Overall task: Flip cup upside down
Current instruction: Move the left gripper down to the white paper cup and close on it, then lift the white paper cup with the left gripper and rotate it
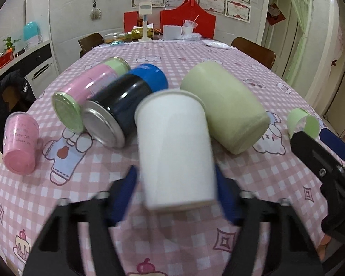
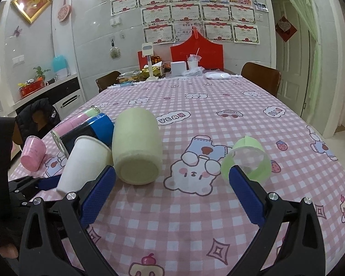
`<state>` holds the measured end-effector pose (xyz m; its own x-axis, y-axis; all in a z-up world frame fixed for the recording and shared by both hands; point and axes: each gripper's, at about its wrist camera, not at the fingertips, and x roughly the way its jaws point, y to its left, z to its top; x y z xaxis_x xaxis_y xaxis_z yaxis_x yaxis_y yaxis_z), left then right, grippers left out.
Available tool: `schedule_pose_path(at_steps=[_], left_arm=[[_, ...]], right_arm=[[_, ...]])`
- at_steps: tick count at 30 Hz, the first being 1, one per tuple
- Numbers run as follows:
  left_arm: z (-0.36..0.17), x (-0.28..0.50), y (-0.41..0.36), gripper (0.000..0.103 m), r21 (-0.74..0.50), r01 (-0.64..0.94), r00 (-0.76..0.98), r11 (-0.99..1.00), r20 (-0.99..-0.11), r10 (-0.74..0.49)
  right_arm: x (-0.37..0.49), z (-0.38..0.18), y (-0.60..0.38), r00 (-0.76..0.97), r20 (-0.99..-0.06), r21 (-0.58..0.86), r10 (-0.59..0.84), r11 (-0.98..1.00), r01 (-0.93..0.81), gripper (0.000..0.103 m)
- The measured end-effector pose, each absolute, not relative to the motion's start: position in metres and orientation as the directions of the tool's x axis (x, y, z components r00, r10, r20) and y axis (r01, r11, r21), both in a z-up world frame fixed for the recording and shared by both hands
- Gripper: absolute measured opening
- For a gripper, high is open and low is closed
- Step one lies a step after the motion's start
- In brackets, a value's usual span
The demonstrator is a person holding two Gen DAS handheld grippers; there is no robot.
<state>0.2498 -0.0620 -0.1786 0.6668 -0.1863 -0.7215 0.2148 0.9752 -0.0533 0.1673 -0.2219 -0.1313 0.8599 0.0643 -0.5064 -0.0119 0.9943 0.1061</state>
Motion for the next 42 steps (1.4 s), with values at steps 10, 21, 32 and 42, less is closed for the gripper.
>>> schedule_pose_path(at_steps=[10, 21, 32, 42], left_arm=[[-0.169, 0.225, -0.053, 0.059, -0.034, 0.227, 0.693, 0.973, -0.696, -0.186], [-0.16, 0.174, -0.025, 0.059, -0.043, 0.193, 0.709, 0.98, -0.684, -0.17], [-0.158, 0.158, -0.007, 0.059, -0.097, 0.174, 0.696, 0.98, -0.692, -0.192], [-0.173, 0.166, -0.005, 0.059, -0.141, 0.17, 0.645, 0.975, -0.732, -0.218]], right_arm=[[0.162, -0.132, -0.212, 0.854, -0.515, 0.099, 0.08, 0.995, -0.033, 0.095], [0.137, -0.122, -0.181, 0.853, -0.507, 0.078, 0.127, 0.992, -0.101, 0.095], [0.131, -0.121, -0.164, 0.836, -0.527, 0.069, 0.153, 0.988, -0.137, 0.095], [0.137, -0.129, -0.16, 0.817, -0.554, 0.083, 0.164, 0.986, -0.141, 0.095]])
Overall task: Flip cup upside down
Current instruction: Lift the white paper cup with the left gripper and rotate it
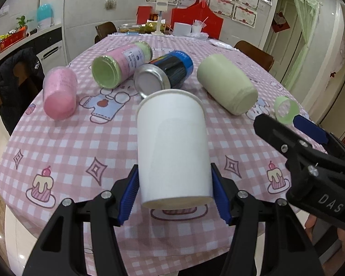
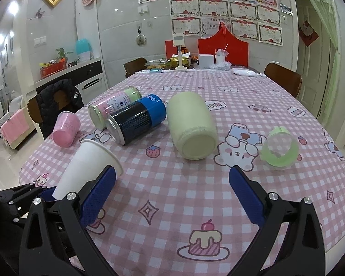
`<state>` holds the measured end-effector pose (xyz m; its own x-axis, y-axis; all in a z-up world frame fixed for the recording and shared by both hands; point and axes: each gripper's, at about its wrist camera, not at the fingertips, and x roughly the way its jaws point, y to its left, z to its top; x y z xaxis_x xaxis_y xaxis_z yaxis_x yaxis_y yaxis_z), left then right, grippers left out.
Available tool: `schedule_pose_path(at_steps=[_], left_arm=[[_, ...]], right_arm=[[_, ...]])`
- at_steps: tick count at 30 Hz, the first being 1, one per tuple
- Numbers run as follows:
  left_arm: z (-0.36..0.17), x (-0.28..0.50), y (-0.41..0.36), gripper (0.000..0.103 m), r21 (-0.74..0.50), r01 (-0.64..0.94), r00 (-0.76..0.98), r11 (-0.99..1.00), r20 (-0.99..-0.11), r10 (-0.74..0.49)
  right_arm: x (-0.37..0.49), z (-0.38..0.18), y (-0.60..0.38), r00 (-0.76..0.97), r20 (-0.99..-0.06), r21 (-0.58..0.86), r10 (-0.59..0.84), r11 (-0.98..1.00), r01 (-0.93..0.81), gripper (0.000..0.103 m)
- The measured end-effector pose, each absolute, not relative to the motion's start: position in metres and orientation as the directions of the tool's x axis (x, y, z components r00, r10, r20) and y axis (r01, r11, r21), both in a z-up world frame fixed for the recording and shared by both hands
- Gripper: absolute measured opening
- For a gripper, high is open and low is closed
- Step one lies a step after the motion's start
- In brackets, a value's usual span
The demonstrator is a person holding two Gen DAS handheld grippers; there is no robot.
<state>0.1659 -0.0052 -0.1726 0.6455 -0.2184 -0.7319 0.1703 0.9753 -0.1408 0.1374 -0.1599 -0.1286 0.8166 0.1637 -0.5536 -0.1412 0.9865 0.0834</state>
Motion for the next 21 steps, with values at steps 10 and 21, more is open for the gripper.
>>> schedule_pose_path(at_steps=[10, 21], left_arm=[[-0.153, 0.154, 0.004, 0.069, -0.142, 0.191, 0.69, 0.971, -0.685, -0.236], [-0.133, 0.151, 0.065, 0.069, -0.154, 0.076, 0.757, 0.985, -0.634, -0.158]], right_arm=[[0.135, -0.116, -0.16, 0.818, -0.541, 0.133, 0.197, 0.98, -0.149, 0.095], [0.164, -0.124, -0.136, 0.687, -0.613, 0.333, 0.39, 0.916, -0.222, 0.095]])
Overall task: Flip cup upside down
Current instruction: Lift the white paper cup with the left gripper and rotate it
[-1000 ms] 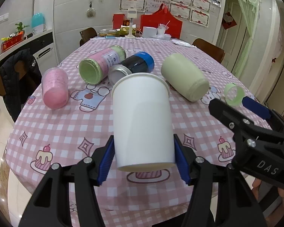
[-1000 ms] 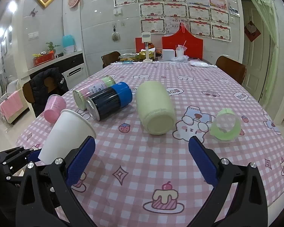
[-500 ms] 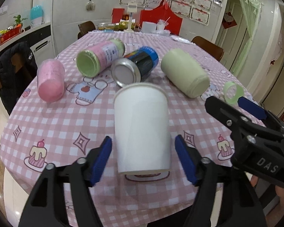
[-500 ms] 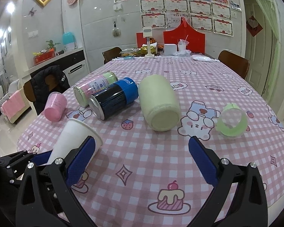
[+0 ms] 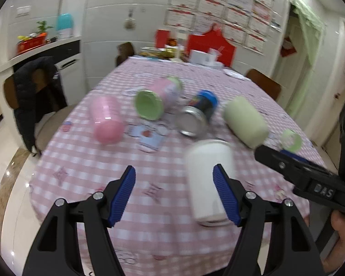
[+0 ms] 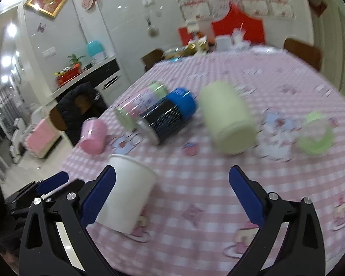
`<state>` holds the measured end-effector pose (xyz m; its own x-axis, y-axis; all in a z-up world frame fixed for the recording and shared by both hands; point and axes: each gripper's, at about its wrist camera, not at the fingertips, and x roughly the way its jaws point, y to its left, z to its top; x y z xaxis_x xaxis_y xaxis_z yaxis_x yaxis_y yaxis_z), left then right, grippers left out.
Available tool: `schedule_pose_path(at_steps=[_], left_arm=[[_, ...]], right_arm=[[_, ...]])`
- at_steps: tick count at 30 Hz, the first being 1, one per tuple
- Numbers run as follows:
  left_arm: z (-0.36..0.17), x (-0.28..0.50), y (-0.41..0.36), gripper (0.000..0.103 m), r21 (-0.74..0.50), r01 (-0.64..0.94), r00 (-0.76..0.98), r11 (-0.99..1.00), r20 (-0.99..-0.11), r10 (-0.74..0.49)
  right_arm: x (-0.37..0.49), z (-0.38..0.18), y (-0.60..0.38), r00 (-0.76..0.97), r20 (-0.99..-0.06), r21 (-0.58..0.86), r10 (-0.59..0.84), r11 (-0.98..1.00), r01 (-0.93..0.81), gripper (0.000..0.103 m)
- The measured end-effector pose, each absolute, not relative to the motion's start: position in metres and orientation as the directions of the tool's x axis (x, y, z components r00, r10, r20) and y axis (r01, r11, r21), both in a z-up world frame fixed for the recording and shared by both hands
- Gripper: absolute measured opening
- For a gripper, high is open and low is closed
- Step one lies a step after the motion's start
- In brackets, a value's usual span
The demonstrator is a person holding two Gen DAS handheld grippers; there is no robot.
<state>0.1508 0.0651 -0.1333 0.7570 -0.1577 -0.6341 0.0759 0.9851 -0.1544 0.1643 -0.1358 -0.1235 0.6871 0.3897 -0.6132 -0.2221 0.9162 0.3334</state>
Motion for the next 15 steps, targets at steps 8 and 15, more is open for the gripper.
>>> schedule_pose_path(at_steps=[8, 15], left_arm=[[-0.147, 0.171, 0.091, 0.069, -0.148, 0.003, 0.745, 0.989, -0.66, -0.101], [-0.161, 0.184, 0.103, 0.069, -0.158, -0.003, 0.732, 0.987, -0.673, -0.105]], right_arm=[[0.186, -0.141, -0.105, 0.587, -0.674, 0.397, 0.448, 0.89, -0.224, 0.095], [0.202, -0.153, -0.098, 0.536, -0.701, 0.426, 0.471, 0.879, -0.215, 0.094]])
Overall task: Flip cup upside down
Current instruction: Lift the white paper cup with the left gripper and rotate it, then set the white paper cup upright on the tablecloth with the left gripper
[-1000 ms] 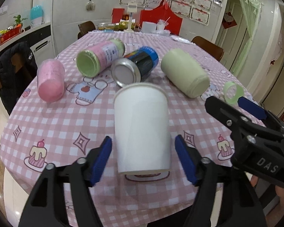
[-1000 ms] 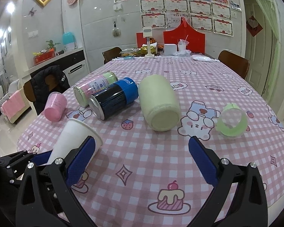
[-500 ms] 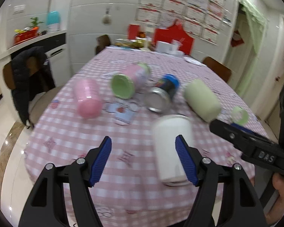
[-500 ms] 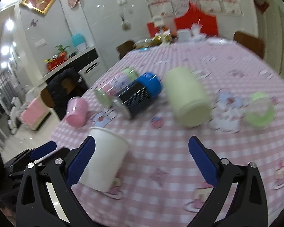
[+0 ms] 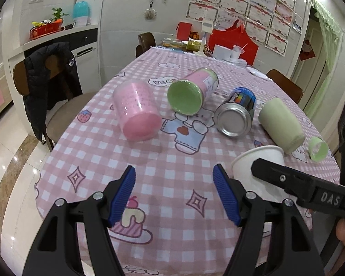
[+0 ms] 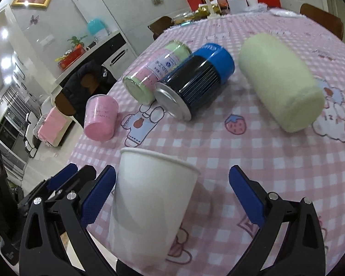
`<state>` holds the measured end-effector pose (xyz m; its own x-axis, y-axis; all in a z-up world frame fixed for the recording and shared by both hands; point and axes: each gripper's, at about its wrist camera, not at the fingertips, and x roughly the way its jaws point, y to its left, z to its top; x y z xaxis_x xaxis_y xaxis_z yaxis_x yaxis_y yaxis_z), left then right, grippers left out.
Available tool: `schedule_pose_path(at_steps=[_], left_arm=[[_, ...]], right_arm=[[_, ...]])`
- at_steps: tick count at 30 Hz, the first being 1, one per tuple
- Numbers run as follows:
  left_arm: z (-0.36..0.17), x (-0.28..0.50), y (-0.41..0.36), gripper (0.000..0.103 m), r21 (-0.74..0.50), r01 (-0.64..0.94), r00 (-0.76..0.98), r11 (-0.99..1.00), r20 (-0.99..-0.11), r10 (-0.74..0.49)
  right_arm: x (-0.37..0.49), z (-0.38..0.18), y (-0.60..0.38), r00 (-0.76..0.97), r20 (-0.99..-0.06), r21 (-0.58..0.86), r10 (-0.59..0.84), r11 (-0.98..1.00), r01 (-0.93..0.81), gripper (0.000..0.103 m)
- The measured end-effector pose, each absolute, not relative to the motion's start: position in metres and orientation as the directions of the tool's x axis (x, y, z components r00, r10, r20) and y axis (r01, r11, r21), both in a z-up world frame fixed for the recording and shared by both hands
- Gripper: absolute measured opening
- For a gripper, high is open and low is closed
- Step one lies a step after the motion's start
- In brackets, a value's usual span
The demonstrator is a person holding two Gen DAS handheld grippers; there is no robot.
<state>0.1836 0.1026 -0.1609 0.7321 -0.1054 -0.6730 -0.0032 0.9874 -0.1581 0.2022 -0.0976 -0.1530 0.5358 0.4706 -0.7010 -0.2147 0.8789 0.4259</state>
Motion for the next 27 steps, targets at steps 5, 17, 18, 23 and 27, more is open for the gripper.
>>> schedule_pose_path(at_steps=[5, 17, 18, 23, 27], left_arm=[[-0.165, 0.185, 0.105, 0.069, -0.17, -0.001, 0.731, 0.986, -0.673, -0.115], [-0.161, 0.186, 0.095, 0.069, -0.187, 0.026, 0.734, 0.982, -0.663, -0.146], [-0.161, 0.186, 0.093, 0.069, -0.19, 0.029, 0.735, 0.981, -0.661, -0.15], [-0.159, 0.185, 0.085, 0.069, -0.198, 0.03, 0.738, 0.98, -0.656, -0.155], [-0.16, 0.186, 0.081, 0.069, -0.201, 0.028, 0.739, 0.979, -0.656, -0.155]], right_arm=[[0.208, -0.155, -0.095, 0.513, -0.702, 0.448, 0.494, 0.866, -0.221, 0.084], [0.199, -0.135, -0.101, 0.6, -0.686, 0.319, 0.411, 0.912, -0.26, 0.073], [0.198, -0.133, -0.101, 0.617, -0.682, 0.294, 0.392, 0.92, -0.259, 0.073], [0.192, -0.122, -0.103, 0.719, -0.644, 0.126, 0.261, 0.963, -0.237, 0.073], [0.186, -0.123, -0.102, 0.764, -0.613, 0.032, 0.203, 0.972, -0.233, 0.073]])
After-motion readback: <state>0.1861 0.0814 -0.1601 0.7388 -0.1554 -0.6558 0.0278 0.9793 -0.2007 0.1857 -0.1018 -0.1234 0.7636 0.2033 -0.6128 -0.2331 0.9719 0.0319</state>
